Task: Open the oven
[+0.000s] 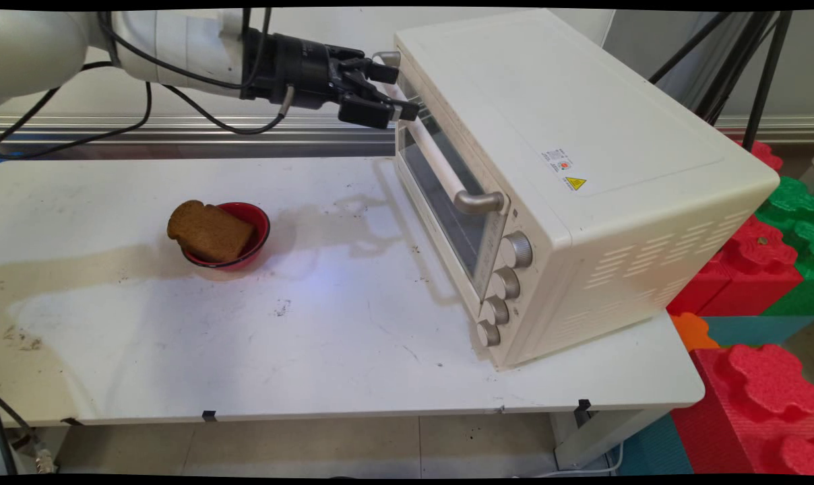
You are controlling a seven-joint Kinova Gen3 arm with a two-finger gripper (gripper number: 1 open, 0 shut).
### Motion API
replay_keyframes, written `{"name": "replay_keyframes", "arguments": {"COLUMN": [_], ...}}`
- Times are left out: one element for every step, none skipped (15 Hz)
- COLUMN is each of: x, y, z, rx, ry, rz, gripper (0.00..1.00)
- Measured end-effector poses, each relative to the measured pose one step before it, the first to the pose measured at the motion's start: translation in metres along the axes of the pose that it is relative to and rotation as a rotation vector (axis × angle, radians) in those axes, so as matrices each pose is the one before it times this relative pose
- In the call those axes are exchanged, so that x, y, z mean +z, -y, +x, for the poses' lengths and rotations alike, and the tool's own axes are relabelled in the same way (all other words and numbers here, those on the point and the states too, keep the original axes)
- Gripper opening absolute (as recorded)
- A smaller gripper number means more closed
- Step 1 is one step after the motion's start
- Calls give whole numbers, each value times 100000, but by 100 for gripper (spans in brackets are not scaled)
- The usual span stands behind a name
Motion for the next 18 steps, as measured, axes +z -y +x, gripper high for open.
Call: {"name": "replay_keyframes", "arguments": {"x": [263, 203, 138, 168, 79, 126, 93, 84, 32, 59, 41, 44, 34, 24, -1, 25, 54, 56], "y": [-29, -40, -18, -32, -25, -22, -7, -7, -5, -3, 3, 22, 18, 49, 28, 60, 65, 79], "z": [-86, -64, -28, -46, -32, -31, -12, -14, -13, -3, 7, 9, 9, 29, 14, 9, 6, -23], "rx": [-161, -99, -2, -114, -54, -58, -95, -8, -54, -73, -46, -177, -95, -138, -127, 19, 95, 185], "ry": [124, 88, 20, 61, 10, 12, -12, -78, -64, -157, -115, -216, -126, -207, -76, -48, 38, 202], "rz": [-70, -85, -50, -55, 9, 30, -22, 94, 80, 85, 64, 190, 150, 265, 173, 278, 256, 293], "gripper": [100, 100, 100, 100, 100, 100, 100, 100, 0, 0, 0, 0, 0, 0, 0, 0, 0, 0]}}
